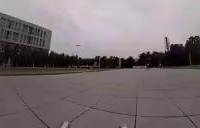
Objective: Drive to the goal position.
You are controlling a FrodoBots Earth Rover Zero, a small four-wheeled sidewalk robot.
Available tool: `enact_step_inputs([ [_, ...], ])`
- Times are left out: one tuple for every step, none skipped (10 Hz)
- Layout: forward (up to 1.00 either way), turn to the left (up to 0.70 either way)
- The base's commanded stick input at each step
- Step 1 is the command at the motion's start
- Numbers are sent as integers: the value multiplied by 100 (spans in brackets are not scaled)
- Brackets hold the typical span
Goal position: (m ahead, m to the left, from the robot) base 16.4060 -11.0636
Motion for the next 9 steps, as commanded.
enact_step_inputs([
  [70, 0],
  [70, 0],
  [70, 0],
  [70, 0],
  [70, 0],
  [70, -1],
  [70, -4],
  [70, -5],
  [70, -5],
])
